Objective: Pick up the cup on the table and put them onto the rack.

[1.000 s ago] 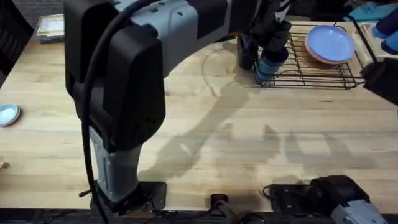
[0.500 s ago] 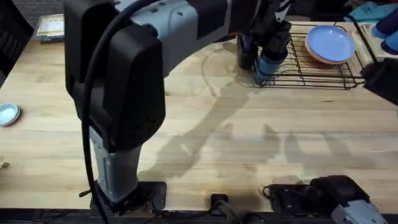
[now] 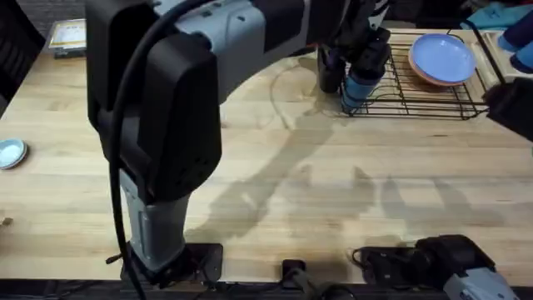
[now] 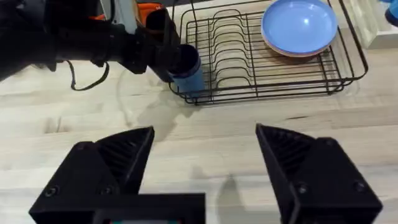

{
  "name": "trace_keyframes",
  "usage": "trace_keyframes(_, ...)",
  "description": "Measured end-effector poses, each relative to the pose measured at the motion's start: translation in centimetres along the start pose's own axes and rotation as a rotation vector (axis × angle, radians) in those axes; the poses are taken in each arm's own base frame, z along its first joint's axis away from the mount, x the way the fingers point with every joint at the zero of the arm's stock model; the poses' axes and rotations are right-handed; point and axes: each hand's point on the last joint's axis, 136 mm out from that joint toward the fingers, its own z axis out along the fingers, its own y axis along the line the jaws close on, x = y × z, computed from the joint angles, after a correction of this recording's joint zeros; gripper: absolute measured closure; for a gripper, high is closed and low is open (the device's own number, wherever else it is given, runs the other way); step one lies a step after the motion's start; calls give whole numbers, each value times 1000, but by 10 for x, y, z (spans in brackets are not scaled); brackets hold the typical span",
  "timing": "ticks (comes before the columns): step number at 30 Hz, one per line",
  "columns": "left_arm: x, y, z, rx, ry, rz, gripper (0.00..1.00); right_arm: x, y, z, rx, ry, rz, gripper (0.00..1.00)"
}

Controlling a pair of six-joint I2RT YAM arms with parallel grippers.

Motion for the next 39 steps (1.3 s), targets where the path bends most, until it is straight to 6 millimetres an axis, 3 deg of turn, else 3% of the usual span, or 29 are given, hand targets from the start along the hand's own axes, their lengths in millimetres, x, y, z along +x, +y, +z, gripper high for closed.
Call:
trace_keyframes(6,0,0,0,0,0,0,594,0,0,0,0,0,0,4)
trace_keyframes(17,0,0,0,0,0,0,468,0,0,0,0,0,0,4)
trace_keyframes(39,2,0,0,-1,9,0,527,0,0,0,0,0,0,4)
